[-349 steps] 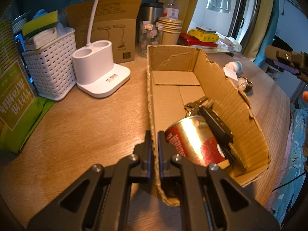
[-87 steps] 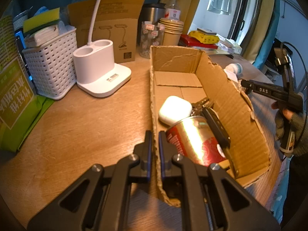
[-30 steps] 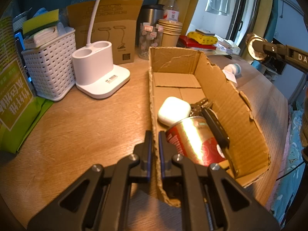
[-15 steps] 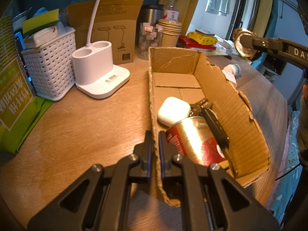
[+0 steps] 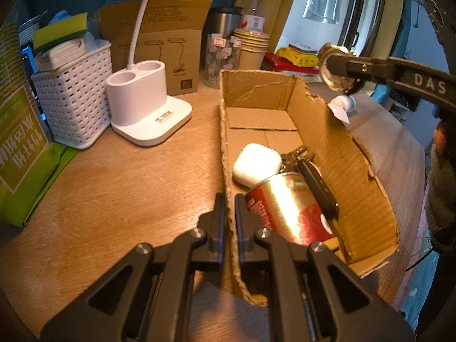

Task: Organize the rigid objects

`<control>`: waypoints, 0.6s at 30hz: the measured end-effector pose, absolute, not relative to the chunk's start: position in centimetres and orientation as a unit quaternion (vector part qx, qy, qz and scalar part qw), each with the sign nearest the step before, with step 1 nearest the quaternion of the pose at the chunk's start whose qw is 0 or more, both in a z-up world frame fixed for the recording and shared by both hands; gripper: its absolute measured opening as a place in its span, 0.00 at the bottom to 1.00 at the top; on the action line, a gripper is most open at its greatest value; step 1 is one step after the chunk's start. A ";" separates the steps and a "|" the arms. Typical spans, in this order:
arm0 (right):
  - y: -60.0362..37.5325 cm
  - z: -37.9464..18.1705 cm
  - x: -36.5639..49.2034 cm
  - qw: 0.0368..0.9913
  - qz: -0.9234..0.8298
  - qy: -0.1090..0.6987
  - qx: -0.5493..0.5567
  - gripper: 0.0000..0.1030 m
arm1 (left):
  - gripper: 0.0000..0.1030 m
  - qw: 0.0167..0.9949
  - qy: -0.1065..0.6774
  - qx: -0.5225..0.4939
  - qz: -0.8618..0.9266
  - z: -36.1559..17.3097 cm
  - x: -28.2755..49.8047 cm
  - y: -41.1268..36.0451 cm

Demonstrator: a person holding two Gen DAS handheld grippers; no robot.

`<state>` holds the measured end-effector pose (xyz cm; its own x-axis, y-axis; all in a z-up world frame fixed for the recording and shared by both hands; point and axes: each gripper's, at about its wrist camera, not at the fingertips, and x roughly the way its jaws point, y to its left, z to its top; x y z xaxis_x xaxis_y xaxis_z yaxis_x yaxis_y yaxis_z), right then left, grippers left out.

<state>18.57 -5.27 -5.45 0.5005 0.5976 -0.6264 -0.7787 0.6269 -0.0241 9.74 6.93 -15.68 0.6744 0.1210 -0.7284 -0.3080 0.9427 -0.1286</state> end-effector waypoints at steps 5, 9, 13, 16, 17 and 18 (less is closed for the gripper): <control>-4.3 -6.4 18.5 0.845 0.411 0.302 -0.162 0.11 | 0.08 0.907 0.386 -0.121 0.118 -15.6 9.7 6.8; -3.5 -7.4 18.6 0.838 0.415 0.311 -0.169 0.11 | 0.08 0.907 0.385 -0.121 0.118 -15.6 9.8 6.7; -2.8 -8.6 18.8 0.832 0.416 0.322 -0.178 0.11 | 0.08 0.907 0.385 -0.121 0.118 -15.6 9.8 6.8; -2.4 -9.3 18.9 0.828 0.416 0.329 -0.182 0.11 | 0.08 0.907 0.385 -0.121 0.118 -15.6 9.8 6.7; -2.3 -9.5 19.0 0.828 0.414 0.331 -0.183 0.11 | 0.08 0.907 0.385 -0.121 0.117 -15.6 9.8 6.6; -2.2 -9.8 19.0 0.827 0.412 0.334 -0.185 0.10 | 0.08 0.907 0.385 -0.121 0.117 -15.6 9.9 6.6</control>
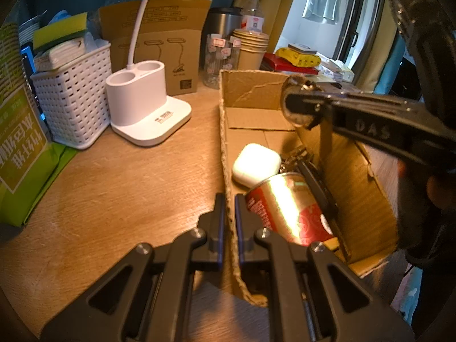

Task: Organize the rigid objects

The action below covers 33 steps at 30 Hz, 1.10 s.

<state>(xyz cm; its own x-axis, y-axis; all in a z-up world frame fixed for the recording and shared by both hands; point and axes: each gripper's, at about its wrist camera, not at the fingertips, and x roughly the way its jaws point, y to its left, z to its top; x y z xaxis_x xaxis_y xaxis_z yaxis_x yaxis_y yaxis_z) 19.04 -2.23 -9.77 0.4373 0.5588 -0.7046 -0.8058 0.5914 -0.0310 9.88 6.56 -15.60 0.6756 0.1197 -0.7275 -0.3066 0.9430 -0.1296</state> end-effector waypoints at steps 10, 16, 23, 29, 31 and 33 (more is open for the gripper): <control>-1.7 -12.0 19.7 0.815 0.397 0.370 -0.205 0.11 | 0.08 0.907 0.385 -0.121 0.117 -15.6 9.8 6.7; -1.6 -12.3 19.6 0.813 0.392 0.375 -0.212 0.11 | 0.08 0.907 0.385 -0.121 0.117 -15.6 9.8 6.6; -1.9 -12.0 19.9 0.813 0.391 0.380 -0.203 0.11 | 0.08 0.907 0.385 -0.121 0.118 -15.6 9.9 6.5; -2.3 -11.3 19.7 0.817 0.391 0.377 -0.192 0.15 | 0.08 0.907 0.385 -0.122 0.118 -15.7 9.9 6.7; -2.6 -11.0 19.8 0.820 0.390 0.375 -0.186 0.17 | 0.08 0.907 0.385 -0.122 0.118 -15.7 9.9 6.7; -3.1 -10.5 19.8 0.824 0.389 0.372 -0.178 0.20 | 0.08 0.907 0.385 -0.122 0.117 -15.7 9.9 6.7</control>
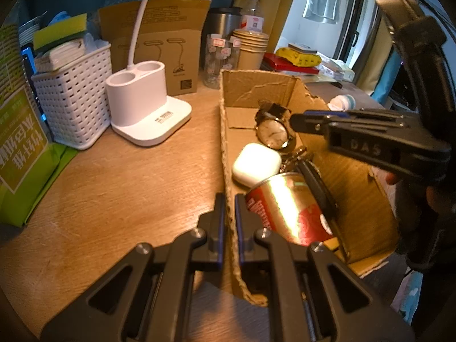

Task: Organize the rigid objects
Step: 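Lower the wristwatch into the box and open the right tool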

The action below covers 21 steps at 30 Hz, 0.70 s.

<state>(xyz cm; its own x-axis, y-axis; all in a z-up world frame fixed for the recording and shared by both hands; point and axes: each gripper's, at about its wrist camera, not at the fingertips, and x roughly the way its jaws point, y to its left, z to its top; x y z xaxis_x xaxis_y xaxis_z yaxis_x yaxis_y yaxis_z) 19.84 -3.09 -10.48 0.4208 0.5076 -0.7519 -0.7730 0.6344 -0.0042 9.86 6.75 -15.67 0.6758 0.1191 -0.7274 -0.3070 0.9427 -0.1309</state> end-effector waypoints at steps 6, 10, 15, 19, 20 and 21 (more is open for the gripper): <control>-4.2 -9.3 20.0 0.834 0.383 0.363 -0.163 0.21 | 0.08 0.907 0.385 -0.122 0.117 -15.7 9.8 6.8; -4.9 -8.8 20.1 0.840 0.377 0.358 -0.155 0.21 | 0.08 0.907 0.385 -0.122 0.117 -15.7 9.9 6.7; -5.9 -8.2 20.2 0.846 0.371 0.354 -0.149 0.21 | 0.08 0.907 0.385 -0.122 0.117 -15.7 9.8 6.8; -6.6 -7.8 20.3 0.850 0.365 0.351 -0.145 0.22 | 0.08 0.907 0.385 -0.122 0.118 -15.7 9.8 6.8; -6.7 -7.8 20.3 0.851 0.364 0.351 -0.143 0.22 | 0.08 0.907 0.385 -0.122 0.118 -15.7 9.9 6.7; -6.8 -7.7 20.4 0.852 0.363 0.351 -0.143 0.22 | 0.08 0.907 0.385 -0.121 0.117 -15.7 9.8 6.9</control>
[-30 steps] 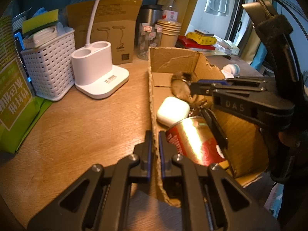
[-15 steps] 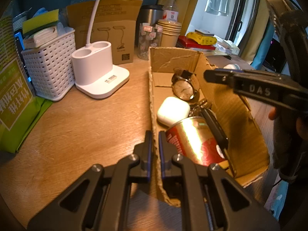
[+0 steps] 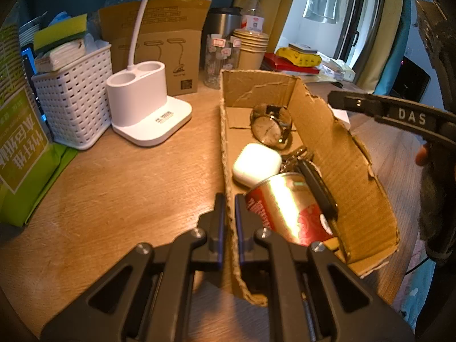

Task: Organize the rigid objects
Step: 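Lower the wristwatch into the box and open the right tool, then move the right tool to the white charger on the table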

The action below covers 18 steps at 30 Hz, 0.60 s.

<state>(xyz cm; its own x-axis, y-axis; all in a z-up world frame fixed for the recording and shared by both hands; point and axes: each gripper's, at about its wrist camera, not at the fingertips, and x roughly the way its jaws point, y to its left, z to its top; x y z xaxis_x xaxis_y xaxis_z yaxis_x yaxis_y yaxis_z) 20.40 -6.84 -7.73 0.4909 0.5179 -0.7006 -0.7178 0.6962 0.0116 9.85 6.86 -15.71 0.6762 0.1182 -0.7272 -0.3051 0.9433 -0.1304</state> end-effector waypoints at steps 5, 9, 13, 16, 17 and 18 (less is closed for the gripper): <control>-7.6 -7.5 20.7 0.856 0.355 0.349 -0.137 0.23 | 0.08 0.907 0.385 -0.121 0.117 -15.7 9.9 6.9; -8.2 -7.4 20.9 0.859 0.350 0.348 -0.133 0.23 | 0.08 0.907 0.385 -0.122 0.116 -15.7 9.8 6.9; -8.6 -7.4 21.3 0.861 0.345 0.350 -0.131 0.23 | 0.08 0.907 0.385 -0.121 0.116 -15.7 9.8 6.9; -8.9 -7.4 21.5 0.863 0.341 0.350 -0.128 0.23 | 0.08 0.907 0.385 -0.122 0.116 -15.7 9.8 6.9; -9.0 -7.4 21.6 0.864 0.339 0.350 -0.128 0.23 | 0.08 0.907 0.385 -0.121 0.116 -15.7 9.8 6.9; -9.2 -7.4 21.7 0.864 0.337 0.351 -0.128 0.23 | 0.08 0.907 0.385 -0.121 0.116 -15.7 9.8 6.9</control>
